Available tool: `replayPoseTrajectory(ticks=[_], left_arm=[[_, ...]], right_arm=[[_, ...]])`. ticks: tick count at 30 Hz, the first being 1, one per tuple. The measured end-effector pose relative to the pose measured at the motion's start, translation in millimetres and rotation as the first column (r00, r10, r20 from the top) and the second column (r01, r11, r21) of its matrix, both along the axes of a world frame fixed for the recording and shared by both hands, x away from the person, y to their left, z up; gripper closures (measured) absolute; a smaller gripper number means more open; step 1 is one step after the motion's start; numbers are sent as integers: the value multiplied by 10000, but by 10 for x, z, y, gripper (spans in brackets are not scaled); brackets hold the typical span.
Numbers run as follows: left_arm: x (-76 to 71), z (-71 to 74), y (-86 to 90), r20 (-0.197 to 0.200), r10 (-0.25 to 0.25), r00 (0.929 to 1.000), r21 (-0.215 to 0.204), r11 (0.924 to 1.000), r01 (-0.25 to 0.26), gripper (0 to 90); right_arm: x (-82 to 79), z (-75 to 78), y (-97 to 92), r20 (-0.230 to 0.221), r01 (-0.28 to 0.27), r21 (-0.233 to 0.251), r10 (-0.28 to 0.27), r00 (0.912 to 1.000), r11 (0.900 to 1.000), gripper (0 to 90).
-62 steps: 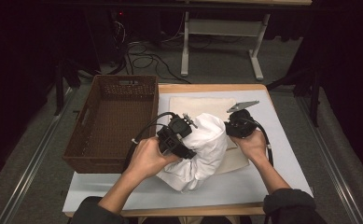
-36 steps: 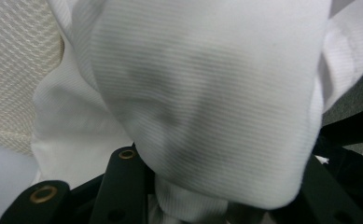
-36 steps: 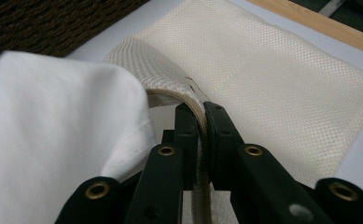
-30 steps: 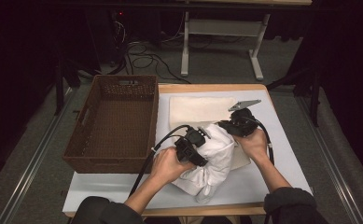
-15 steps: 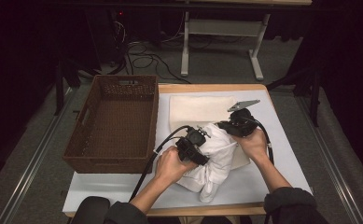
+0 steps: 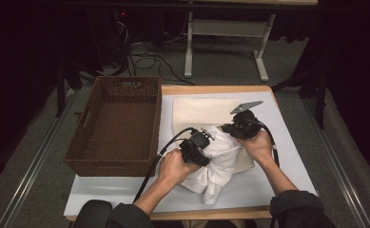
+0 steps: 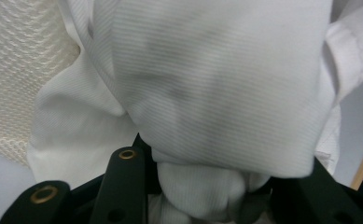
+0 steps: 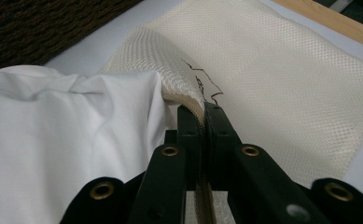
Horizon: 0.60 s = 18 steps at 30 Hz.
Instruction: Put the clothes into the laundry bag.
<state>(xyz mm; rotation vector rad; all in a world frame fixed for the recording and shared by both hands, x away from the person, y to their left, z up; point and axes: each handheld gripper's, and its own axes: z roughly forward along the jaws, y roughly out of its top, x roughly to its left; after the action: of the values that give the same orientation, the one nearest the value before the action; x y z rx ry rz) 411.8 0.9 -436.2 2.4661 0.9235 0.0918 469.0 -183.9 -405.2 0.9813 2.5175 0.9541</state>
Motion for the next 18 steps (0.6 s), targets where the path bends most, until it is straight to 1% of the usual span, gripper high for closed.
replayPoseTrajectory(ticks=[2, 3, 4, 6, 7, 9, 10, 13, 16, 17, 18], left_arm=[[41, -43, -22, -235, 83, 9997, 87, 9999, -81, 607], [82, -76, -32, -411, 235, 9989, 113, 9997, -230, 611], [82, -76, -32, -411, 235, 9989, 113, 9997, -230, 612], [132, -117, -39, -621, 469, 9970, 116, 9989, -463, 612], [163, -140, -43, -695, 554, 9960, 204, 9983, -542, 612], [203, -184, -56, -978, 645, 9931, 281, 9977, -620, 605], [218, -204, -64, -1018, 707, 9923, 313, 9972, -679, 605], [241, -221, -68, -965, 784, 9922, 261, 9968, -762, 564], [194, -184, -52, -797, 664, 9946, 131, 9978, -656, 466], [159, -146, -40, -525, 621, 9967, 166, 9980, -613, 434], [126, -112, -30, -429, 547, 9976, 101, 9985, -543, 406]], right_arm=[[-18, 12, 20, -10, -47, 49, 47, 10000, 10000, 874], [-39, 25, 39, -3, -186, 35, 186, 9998, 9998, 875], [-42, 24, 44, 67, -281, 21, 281, 9996, 9996, 875], [-57, 28, 56, 33, -289, -10, 289, 9996, 9996, 876], [-61, 29, 58, 69, -364, -79, 365, 9993, 9993, 876], [-84, 24, 78, 41, -459, -75, 460, 9989, 9989, 879], [-84, 24, 78, 41, -459, -75, 460, 9989, 9989, 879], [-93, 3, 86, 14, -537, -126, 537, 9986, 9985, 879], [-81, -20, 64, 24, -466, -169, 467, 9989, 9988, 879], [-78, -27, 59, -12, -409, -150, 409, 9992, 9991, 879], [-72, -37, 49, -60, -339, -119, 338, 9994, 9994, 879]])
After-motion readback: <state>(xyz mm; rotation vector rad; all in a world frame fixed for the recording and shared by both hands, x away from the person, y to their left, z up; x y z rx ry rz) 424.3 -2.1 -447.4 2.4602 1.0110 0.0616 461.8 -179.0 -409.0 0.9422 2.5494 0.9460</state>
